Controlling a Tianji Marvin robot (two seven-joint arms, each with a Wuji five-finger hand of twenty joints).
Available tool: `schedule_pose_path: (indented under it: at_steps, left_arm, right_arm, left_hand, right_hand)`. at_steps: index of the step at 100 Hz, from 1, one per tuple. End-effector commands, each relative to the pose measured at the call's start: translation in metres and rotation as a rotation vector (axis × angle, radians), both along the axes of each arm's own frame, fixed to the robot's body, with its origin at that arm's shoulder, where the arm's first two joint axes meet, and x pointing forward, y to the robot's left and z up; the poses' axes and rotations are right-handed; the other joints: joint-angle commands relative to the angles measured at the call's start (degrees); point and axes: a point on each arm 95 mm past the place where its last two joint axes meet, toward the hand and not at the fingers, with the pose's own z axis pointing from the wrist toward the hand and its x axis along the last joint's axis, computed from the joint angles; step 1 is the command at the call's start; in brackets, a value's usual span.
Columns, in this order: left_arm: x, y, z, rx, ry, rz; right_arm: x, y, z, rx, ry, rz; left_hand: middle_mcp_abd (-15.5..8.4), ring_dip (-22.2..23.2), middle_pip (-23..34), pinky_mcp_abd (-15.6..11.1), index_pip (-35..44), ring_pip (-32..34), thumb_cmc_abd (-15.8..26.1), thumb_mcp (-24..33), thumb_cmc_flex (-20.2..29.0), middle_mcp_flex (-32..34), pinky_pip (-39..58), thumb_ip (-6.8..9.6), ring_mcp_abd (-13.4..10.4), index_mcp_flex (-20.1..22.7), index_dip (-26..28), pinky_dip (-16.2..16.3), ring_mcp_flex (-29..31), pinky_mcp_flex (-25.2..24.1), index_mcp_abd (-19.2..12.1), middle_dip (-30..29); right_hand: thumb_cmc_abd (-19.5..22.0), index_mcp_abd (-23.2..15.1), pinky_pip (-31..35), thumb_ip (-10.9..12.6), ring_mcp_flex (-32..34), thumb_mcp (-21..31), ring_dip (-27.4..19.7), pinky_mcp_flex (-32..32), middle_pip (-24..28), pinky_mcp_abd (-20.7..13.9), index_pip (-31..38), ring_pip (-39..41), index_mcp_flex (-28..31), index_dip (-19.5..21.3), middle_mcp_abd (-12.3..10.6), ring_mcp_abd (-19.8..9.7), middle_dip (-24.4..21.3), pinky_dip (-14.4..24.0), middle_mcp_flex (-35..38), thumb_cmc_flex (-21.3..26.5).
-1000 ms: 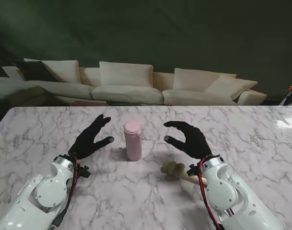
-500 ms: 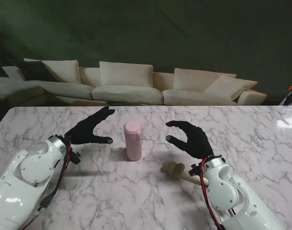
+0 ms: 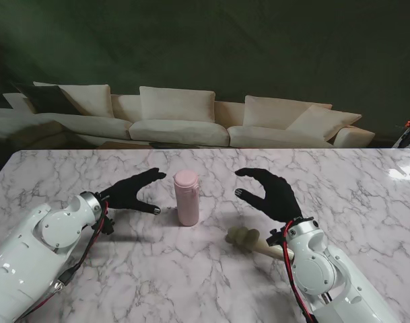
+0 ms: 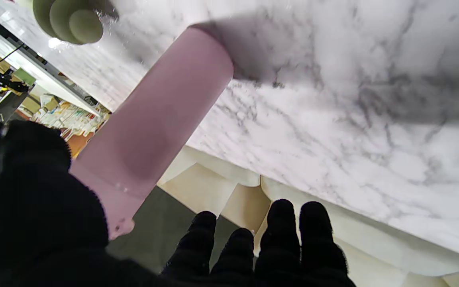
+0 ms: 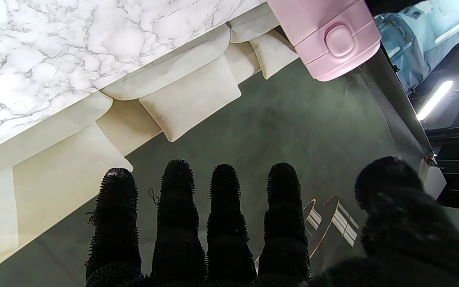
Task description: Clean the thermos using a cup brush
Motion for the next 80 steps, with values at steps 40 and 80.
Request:
schedule_pose_path:
  at_steps: [40, 80]
  left_arm:
    - [0.011, -0.024, -0.034, 0.033, 0.085, -0.018]
    - [0.025, -0.044, -0.039, -0.010, 0.097, -0.002]
  right_arm:
    - [-0.001, 0.002, -0.002, -0.002, 0.015, -0.007]
    - [0.000, 0.004, -0.004, -0.007, 0.021, -0.006]
  left_hand:
    - [-0.6, 0.3, -0.8, -3.5, -3.7, -2.4, -0.9, 0.4, 0.1, -3.3, -0.6, 0.36, -2.2, -4.8, 0.9, 0.0, -4.7, -3.1, -0.6, 2.5]
    - [0.3, -1.0, -2.2, -2.6, -6.0, -3.7, 1.0, 0.3, -0.8, -4.4, -3.9, 0.13, -1.2, -4.6, -14.8, -0.5, -8.0, -4.7, -2.3, -6.4]
  right_hand:
    - [1.7, 0.7, -1.2, 1.1, -1.9, -1.3, -0.2, -1.7, 0.5, -0.6, -0.7, -1.0, -2.0, -0.4, -0.1, -1.6, 0.1, 0.6, -1.9, 0.2]
    - [1.7, 1.1, -1.5, 1.2, -2.4, -1.4, -0.1, -2.2, 0.9, -0.6, -0.9, -0.8, -2.6, -0.2, 0.2, -1.6, 0.3, 0.6, -2.4, 0.2]
